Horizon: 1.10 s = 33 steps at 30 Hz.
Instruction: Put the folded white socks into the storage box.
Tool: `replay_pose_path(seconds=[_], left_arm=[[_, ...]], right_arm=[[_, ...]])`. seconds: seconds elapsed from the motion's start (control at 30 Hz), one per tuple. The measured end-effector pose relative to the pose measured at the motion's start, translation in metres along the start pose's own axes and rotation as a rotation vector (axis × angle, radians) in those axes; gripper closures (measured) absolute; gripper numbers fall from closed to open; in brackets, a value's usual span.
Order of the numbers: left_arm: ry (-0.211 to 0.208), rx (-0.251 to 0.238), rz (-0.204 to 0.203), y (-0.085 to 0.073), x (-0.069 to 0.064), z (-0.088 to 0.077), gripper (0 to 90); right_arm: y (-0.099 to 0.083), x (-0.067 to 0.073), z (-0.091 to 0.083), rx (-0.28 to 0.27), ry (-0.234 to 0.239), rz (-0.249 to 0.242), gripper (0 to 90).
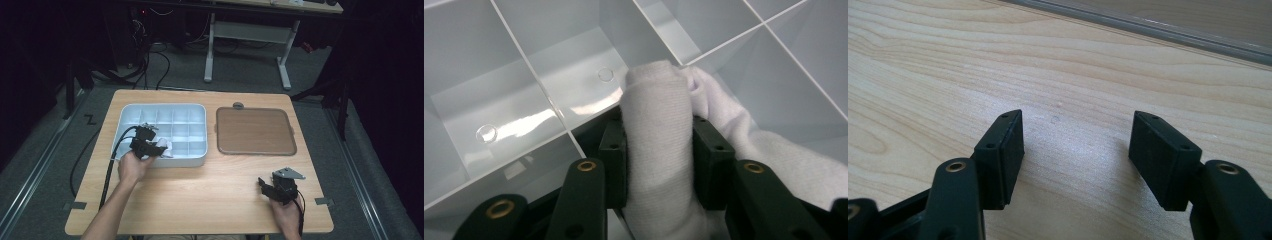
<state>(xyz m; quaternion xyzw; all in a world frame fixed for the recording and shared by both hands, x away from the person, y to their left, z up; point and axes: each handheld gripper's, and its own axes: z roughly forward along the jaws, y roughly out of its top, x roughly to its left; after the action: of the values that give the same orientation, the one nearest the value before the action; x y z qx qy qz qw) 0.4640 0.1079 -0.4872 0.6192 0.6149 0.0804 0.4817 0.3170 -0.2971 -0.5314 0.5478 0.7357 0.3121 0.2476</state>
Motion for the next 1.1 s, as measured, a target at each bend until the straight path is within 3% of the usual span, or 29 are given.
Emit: replay_pose_path(seconds=[0.4, 0.6, 0.77, 0.9, 1.1], left_arm=[[-0.031, -0.048, -0.041, 0.01, -0.002, -0.012, 48.1], [-0.068, -0.091, -0.057, 0.016, -0.007, -0.026, 39.7], [-0.084, -0.119, -0.022, 0.015, -0.016, -0.038, 35.2], [-0.098, -0.115, 0.009, 0.01, -0.027, -0.046, 32.2], [-0.04, -0.083, 0.074, 0.003, -0.038, -0.039, 28.8]], right_arm=[[0.0, 0.0, 0.0, 0.0, 0.0, 0.0, 39.4], [0.0, 0.0, 0.0, 0.0, 0.001, 0.0, 39.4], [0.0, 0.0, 0.0, 0.0, 0.001, 0.001, 39.4], [0.0, 0.0, 0.0, 0.0, 0.001, 0.001, 39.4], [0.0, 0.0, 0.0, 0.0, 0.001, 0.001, 39.4]])
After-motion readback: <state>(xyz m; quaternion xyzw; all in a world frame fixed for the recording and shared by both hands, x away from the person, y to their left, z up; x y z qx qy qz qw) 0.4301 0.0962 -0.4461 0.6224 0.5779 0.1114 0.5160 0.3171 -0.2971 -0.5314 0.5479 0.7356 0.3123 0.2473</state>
